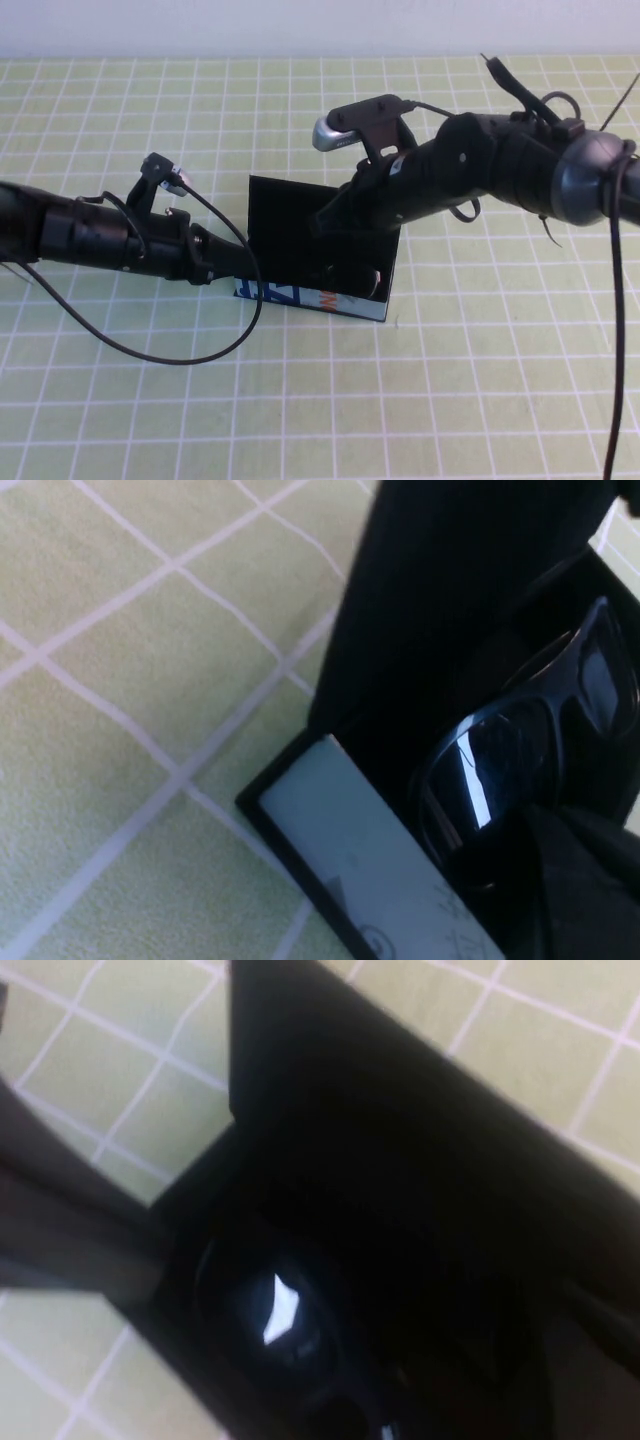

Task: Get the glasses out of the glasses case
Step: Pick up the glasses from the glasses case

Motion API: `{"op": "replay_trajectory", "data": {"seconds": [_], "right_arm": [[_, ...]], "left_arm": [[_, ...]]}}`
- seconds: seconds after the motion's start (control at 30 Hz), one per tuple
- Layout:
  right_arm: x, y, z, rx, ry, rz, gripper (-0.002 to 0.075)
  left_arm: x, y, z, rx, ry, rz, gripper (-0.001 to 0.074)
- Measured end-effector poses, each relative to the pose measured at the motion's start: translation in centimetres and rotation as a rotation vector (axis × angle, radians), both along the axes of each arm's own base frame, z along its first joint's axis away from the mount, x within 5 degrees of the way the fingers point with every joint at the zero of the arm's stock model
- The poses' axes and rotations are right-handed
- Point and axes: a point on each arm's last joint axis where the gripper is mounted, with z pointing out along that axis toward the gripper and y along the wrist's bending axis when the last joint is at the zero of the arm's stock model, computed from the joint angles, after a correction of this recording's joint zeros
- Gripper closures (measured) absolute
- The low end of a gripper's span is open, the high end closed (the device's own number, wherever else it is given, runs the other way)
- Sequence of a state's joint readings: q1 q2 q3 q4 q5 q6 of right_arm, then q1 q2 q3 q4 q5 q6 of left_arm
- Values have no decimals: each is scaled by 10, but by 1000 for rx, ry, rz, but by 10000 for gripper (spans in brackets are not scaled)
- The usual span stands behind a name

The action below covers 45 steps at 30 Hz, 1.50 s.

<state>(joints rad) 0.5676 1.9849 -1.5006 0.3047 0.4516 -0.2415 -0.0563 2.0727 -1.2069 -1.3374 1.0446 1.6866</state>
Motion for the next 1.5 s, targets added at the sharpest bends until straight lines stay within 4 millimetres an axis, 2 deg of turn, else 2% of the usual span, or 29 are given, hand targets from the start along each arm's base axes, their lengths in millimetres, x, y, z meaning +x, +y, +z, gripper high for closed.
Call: {"op": "replay_trajectory", "data": {"seconds": [0.13,0.3,0.4,0.53,0.67,0.8,0.93,1.03,1.23,1.5], "right_arm": [[19,8,-11,-3,56,0,742],[40,8,-27,-20,164,-6,742],[47,7,-29,-32,199,7,742],[47,8,-24,-62,202,64,742],[42,8,-8,-98,195,168,742],[28,10,14,-127,207,339,742],[12,17,20,-189,207,531,736],[1,24,18,-261,182,667,690],[-6,33,14,-366,111,756,484],[5,38,7,-366,28,727,447]], "left_arm": [[0,0,0,1,0,-3,739],[0,0,0,1,0,-5,739],[0,0,0,3,0,-6,739],[0,0,0,3,0,-6,739],[-1,0,0,3,1,-8,739],[-1,0,0,3,2,-12,739],[-1,0,0,4,3,-12,739],[-1,0,0,4,4,-12,739],[-1,0,0,4,5,-11,739],[-1,0,0,4,5,-11,739]]}}
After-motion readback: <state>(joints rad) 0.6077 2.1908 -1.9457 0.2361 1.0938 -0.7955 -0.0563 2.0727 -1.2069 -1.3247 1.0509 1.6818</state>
